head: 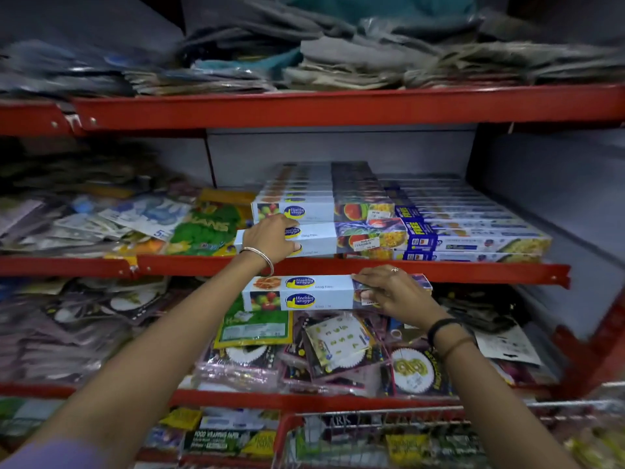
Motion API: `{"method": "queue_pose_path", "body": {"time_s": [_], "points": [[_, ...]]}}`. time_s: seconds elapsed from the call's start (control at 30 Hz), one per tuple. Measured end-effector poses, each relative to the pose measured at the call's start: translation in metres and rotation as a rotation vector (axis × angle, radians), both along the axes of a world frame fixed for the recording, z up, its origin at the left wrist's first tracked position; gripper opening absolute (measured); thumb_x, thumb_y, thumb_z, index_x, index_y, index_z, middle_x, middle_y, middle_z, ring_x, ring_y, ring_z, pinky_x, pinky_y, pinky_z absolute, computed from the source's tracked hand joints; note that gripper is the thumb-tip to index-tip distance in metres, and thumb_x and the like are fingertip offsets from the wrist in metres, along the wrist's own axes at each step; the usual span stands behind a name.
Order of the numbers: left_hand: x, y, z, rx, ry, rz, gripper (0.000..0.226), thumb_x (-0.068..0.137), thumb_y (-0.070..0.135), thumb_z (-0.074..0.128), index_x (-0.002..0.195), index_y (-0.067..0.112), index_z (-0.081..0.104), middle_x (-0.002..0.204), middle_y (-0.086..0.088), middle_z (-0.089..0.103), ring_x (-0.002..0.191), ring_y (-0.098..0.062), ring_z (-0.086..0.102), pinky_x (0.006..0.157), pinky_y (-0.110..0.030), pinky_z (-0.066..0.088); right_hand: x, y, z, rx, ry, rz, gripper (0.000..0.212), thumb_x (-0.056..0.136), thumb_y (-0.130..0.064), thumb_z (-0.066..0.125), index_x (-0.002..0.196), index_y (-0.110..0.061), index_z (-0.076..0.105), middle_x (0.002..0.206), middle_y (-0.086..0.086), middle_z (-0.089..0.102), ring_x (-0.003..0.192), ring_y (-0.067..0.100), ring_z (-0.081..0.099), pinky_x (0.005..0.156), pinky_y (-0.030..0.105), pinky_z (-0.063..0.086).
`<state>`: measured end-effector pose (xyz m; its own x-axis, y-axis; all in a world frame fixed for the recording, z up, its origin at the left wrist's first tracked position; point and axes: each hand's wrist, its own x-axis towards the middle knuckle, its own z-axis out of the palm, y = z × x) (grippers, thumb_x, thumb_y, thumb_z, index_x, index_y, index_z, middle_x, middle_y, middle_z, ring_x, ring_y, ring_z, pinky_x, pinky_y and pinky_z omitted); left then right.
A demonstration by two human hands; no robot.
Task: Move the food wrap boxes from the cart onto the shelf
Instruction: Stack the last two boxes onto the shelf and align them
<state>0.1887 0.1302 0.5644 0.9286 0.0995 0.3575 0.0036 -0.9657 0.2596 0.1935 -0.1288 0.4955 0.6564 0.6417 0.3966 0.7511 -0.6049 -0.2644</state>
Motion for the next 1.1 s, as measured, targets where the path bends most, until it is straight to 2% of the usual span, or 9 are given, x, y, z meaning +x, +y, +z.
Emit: {"method": "queue_pose_path", "body": {"time_s": [0.3,0.43,0.57,0.8,0.93,1.03,1.1], "points": [[0.065,0.012,-0.011,0.134,0.044,-0.025,0.05,0.082,0.029,0.068,0.129,0.02,0.055,0.135,-0.005,0.054,0.121,-0.031,0.049,0.093,-0.045,0.05,0.03,-0.004,0.006,0.016,-0.01,-0.049,0.036,0.091,-0.017,0.059,0.127,-0.016,0.054,0.134,0.011,0.054,0.125,0.028,0.045,0.101,0.044,0.039],[0.077,0.015,-0.021,0.241,0.0,-0.026,0.032,0.086,0.017,0.064,0.118,0.017,0.065,0.131,-0.003,0.052,0.116,-0.03,0.047,0.083,-0.044,0.052,0.042,-0.002,0.006,0.011,-0.023,-0.05,0.036,0.091,-0.017,0.059,0.127,-0.016,0.054,0.134,0.012,0.054,0.125,0.03,0.045,0.1,0.048,0.039],[0.081,0.017,-0.022,0.359,0.0,-0.037,0.03,0.087,0.019,0.061,0.116,0.019,0.066,0.127,-0.005,0.054,0.111,-0.031,0.051,0.08,-0.041,0.052,0.05,0.002,0.001,0.005,-0.022,-0.038,0.036,0.091,-0.018,0.06,0.127,-0.017,0.054,0.135,0.012,0.054,0.124,0.03,0.046,0.099,0.052,0.041],[0.085,0.02,-0.021,0.345,0.003,-0.045,0.032,0.087,0.023,0.061,0.119,0.022,0.064,0.126,-0.003,0.055,0.11,-0.031,0.052,0.077,-0.04,0.052,0.058,0.017,-0.003,0.04,-0.041,-0.024,0.036,0.09,-0.016,0.061,0.126,-0.015,0.055,0.132,0.012,0.056,0.123,0.03,0.046,0.102,0.049,0.037],[0.084,0.023,-0.018,0.278,0.032,-0.062,0.033,0.086,0.028,0.061,0.118,0.023,0.064,0.127,0.0,0.055,0.111,-0.029,0.053,0.077,-0.038,0.05,0.062,0.023,0.005,0.038,-0.055,-0.018,0.037,0.089,-0.019,0.061,0.125,-0.016,0.055,0.132,0.012,0.056,0.119,0.03,0.049,0.097,0.049,0.043],[0.085,0.026,-0.007,0.146,0.036,-0.105,0.029,0.087,0.035,0.061,0.109,0.019,0.069,0.12,-0.003,0.063,0.107,-0.028,0.059,0.079,-0.037,0.05,0.067,0.026,0.019,0.056,-0.08,-0.031,0.037,0.089,-0.017,0.062,0.125,-0.016,0.056,0.131,0.012,0.057,0.118,0.03,0.05,0.098,0.049,0.043],[0.084,0.028,0.001,0.016,-0.018,-0.149,0.036,0.087,0.043,0.06,0.11,0.017,0.067,0.12,-0.004,0.064,0.11,-0.026,0.058,0.086,-0.04,0.052,0.073,0.029,0.032,0.08,-0.112,-0.04,0.037,0.088,-0.017,0.063,0.124,-0.015,0.056,0.129,0.013,0.058,0.118,0.032,0.051,0.097,0.049,0.042]]}}
